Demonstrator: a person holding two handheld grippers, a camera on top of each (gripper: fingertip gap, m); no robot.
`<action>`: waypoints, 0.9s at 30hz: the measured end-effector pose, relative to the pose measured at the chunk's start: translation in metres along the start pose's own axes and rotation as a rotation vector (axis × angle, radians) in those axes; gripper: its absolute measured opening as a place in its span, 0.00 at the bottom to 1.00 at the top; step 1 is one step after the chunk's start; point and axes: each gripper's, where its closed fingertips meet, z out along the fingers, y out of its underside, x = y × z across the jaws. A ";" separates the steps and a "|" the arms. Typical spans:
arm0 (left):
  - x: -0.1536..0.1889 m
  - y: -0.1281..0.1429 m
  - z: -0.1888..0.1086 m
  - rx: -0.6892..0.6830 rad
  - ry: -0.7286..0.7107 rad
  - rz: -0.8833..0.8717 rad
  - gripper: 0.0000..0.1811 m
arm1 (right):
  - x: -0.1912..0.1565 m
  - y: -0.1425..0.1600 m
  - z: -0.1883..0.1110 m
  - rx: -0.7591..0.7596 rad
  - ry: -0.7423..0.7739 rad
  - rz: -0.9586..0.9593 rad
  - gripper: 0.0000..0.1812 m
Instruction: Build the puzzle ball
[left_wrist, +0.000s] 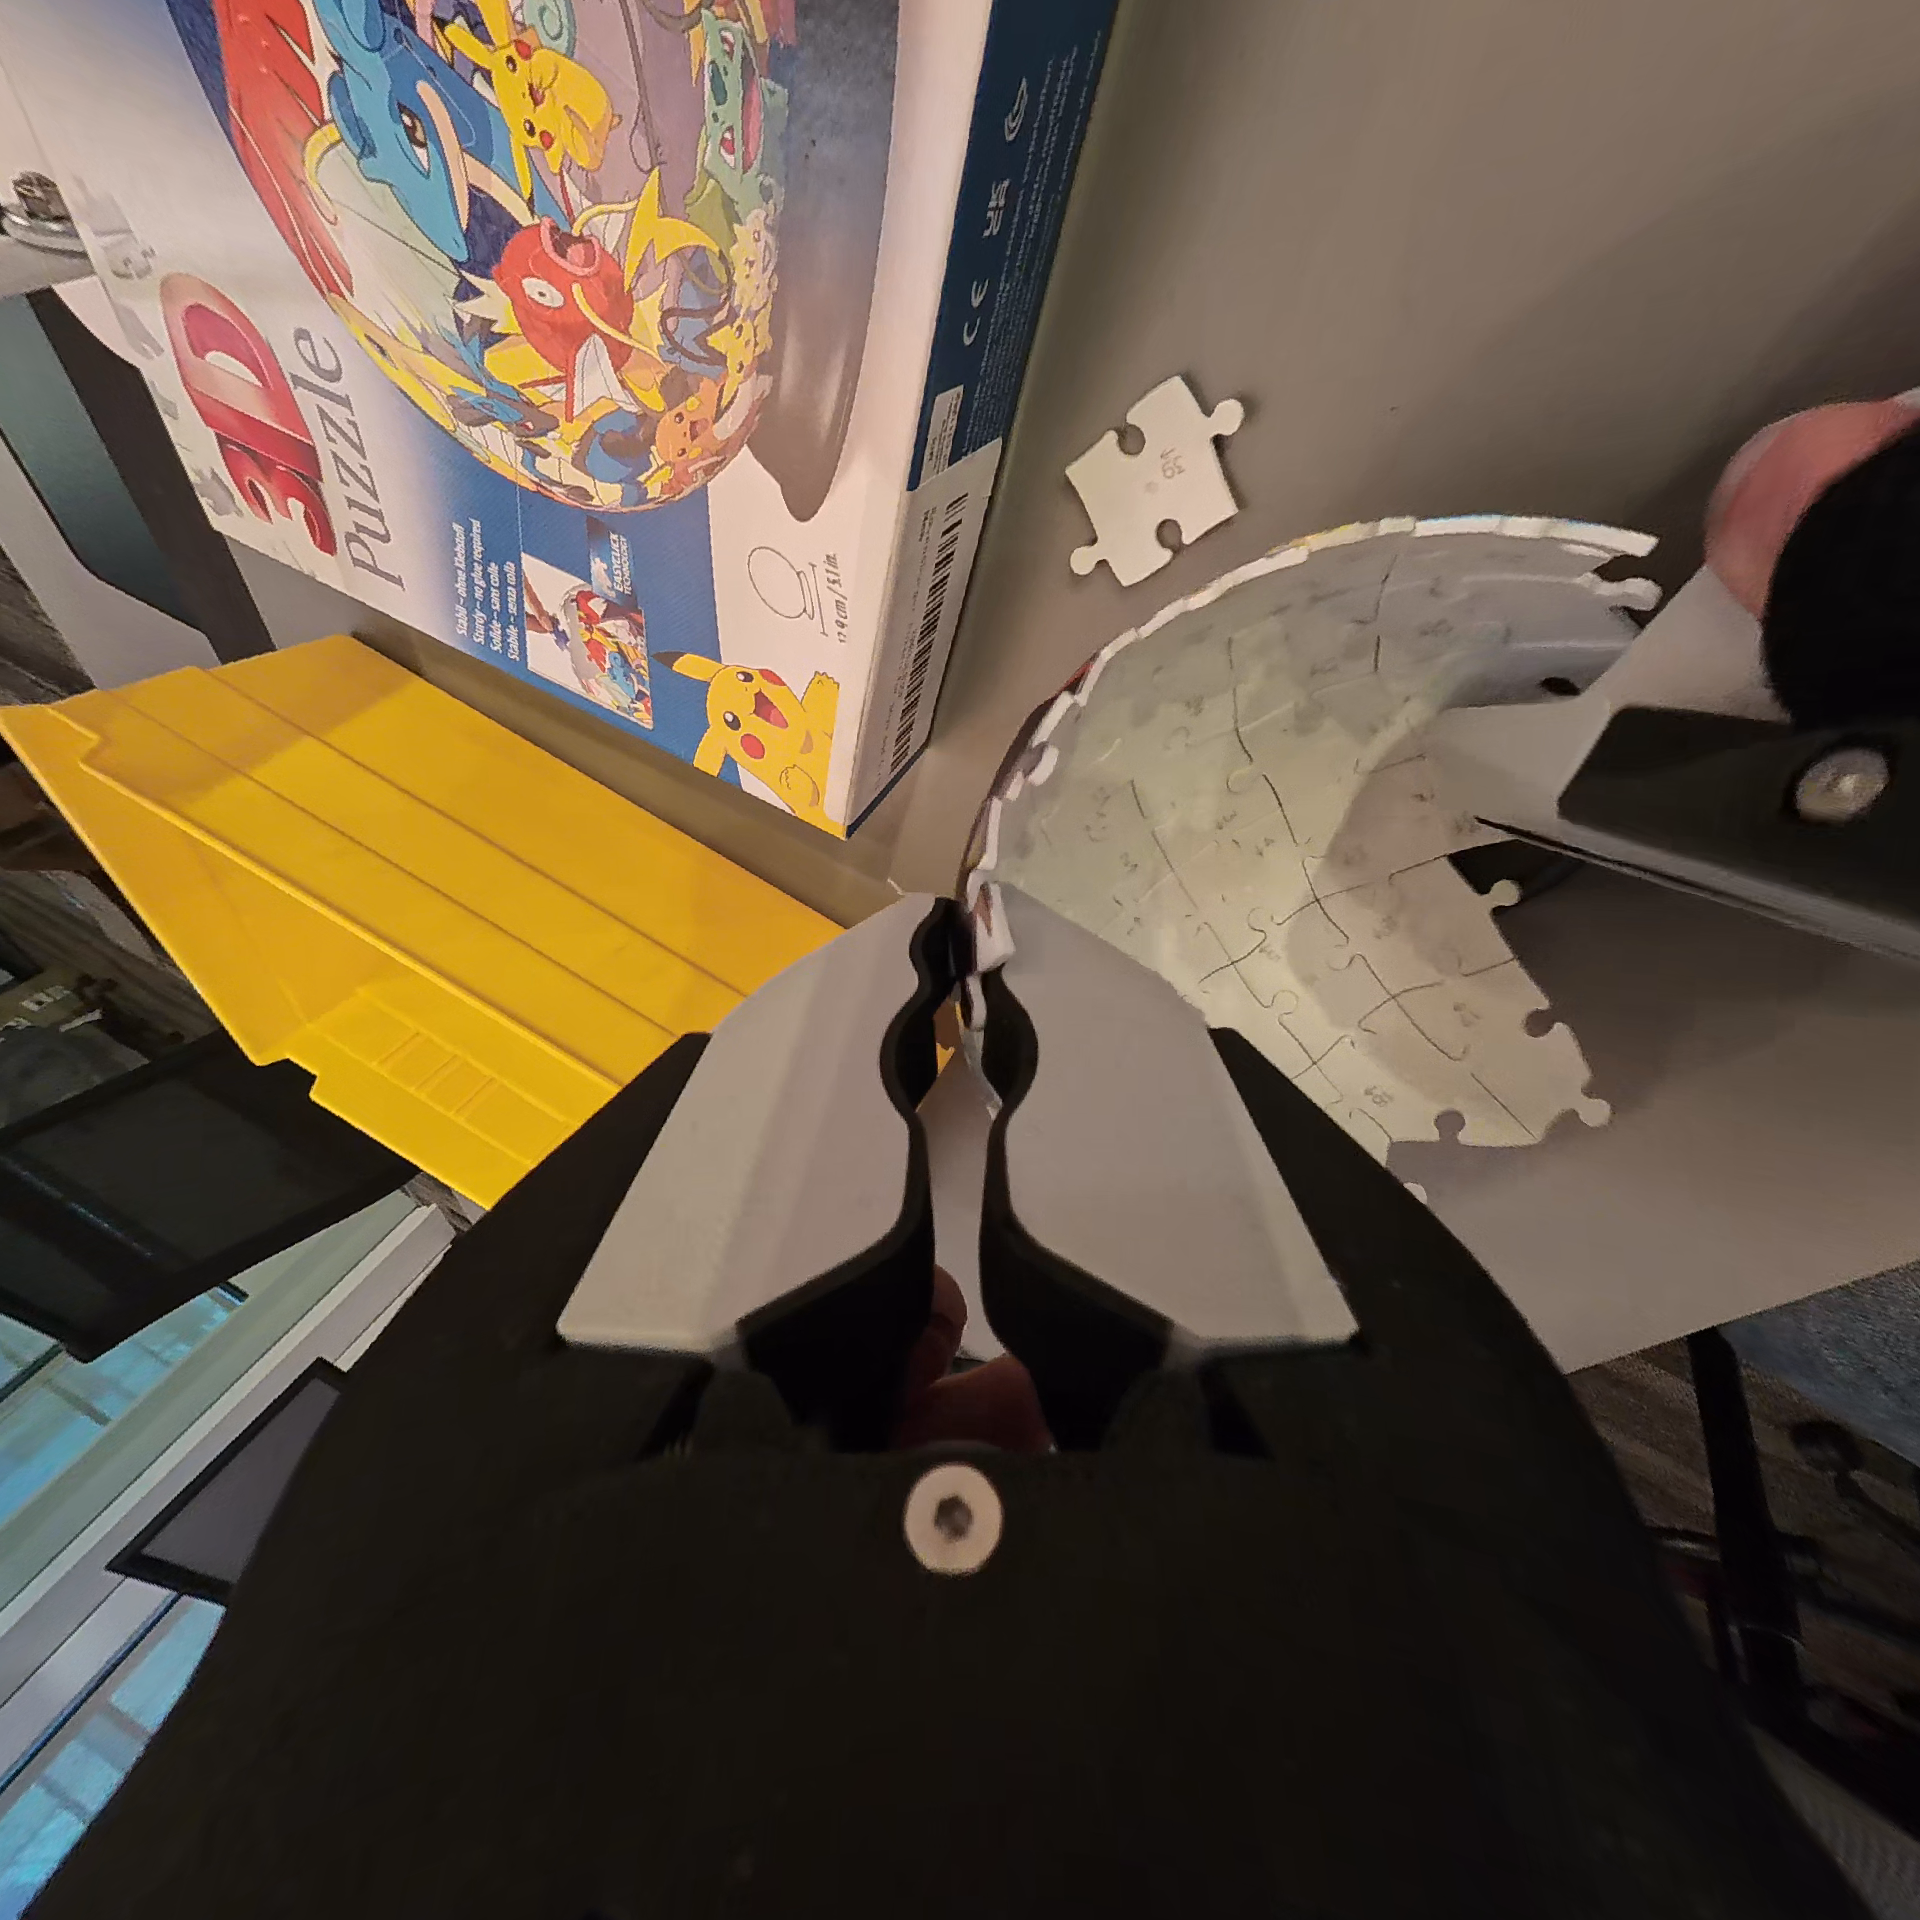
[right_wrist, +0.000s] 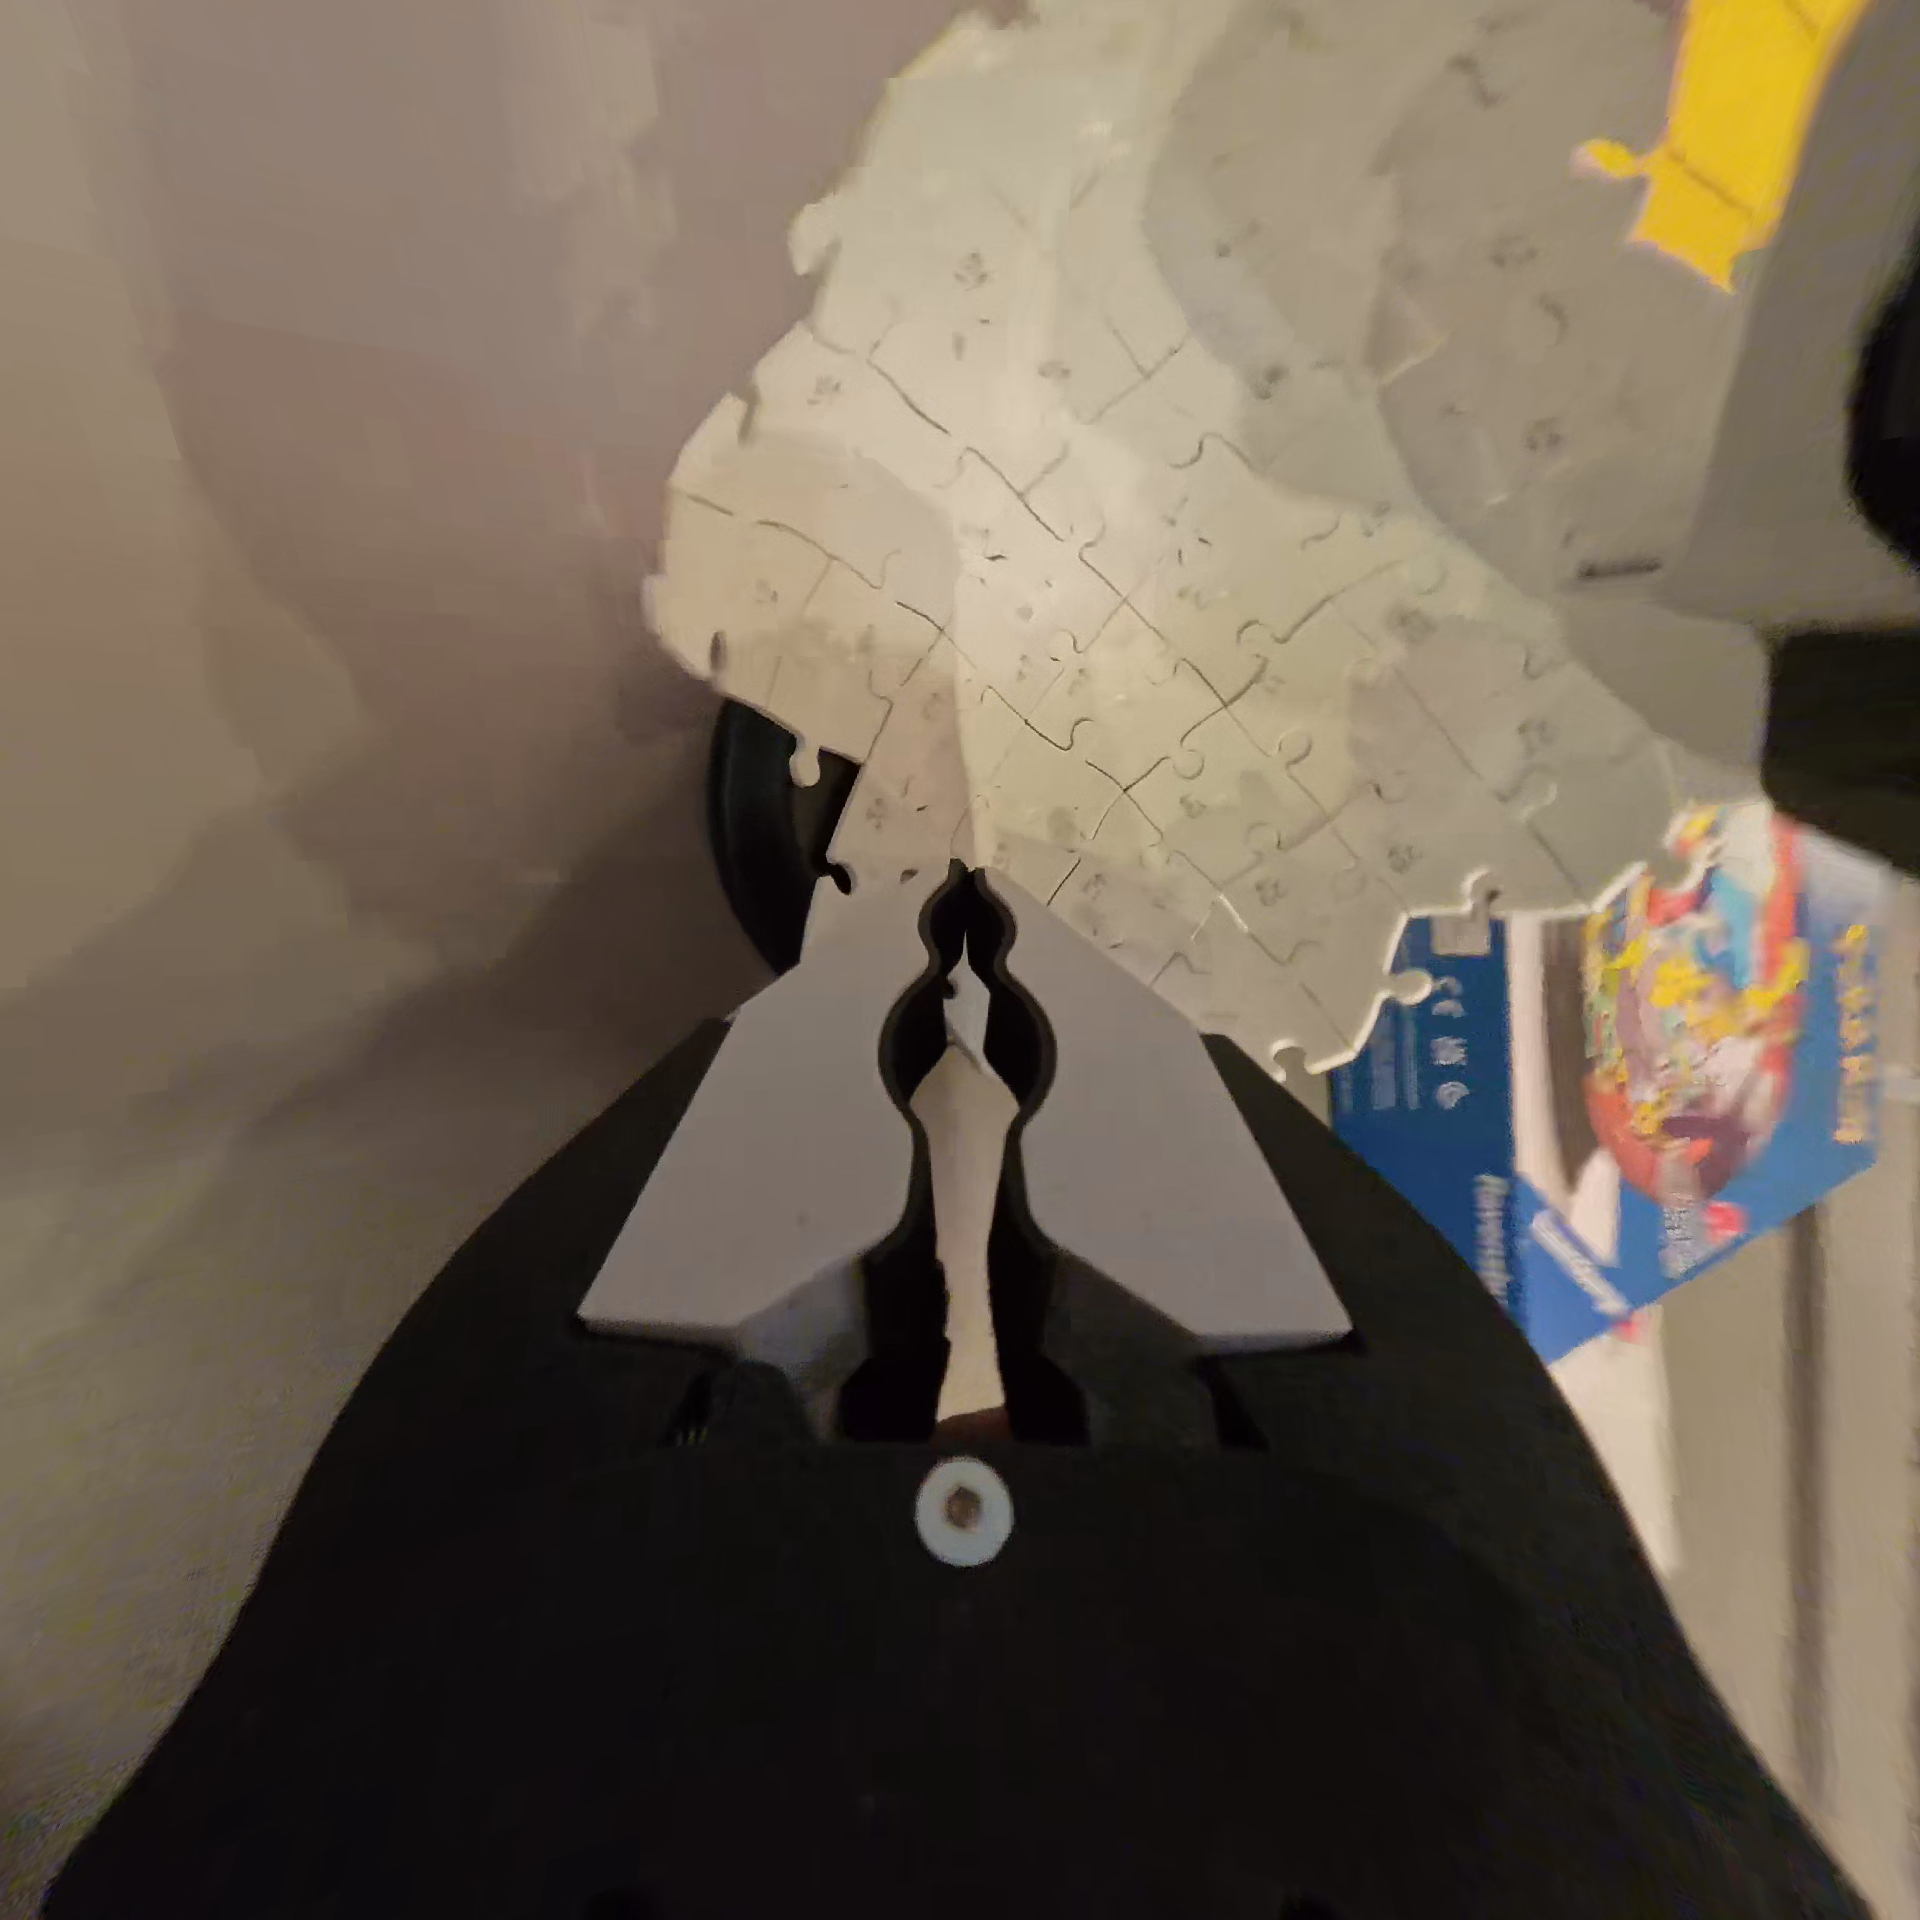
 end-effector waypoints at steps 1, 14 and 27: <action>0.000 0.000 0.000 0.002 0.002 0.000 0.02 | 0.000 0.000 0.000 -0.016 0.034 -0.070 0.00; -0.001 0.000 0.000 0.007 -0.008 0.012 0.02 | 0.002 -0.004 -0.006 0.096 0.032 -0.097 0.00; 0.004 -0.004 -0.002 0.039 -0.009 0.029 0.02 | -0.007 -0.003 -0.006 0.012 0.016 -0.298 0.00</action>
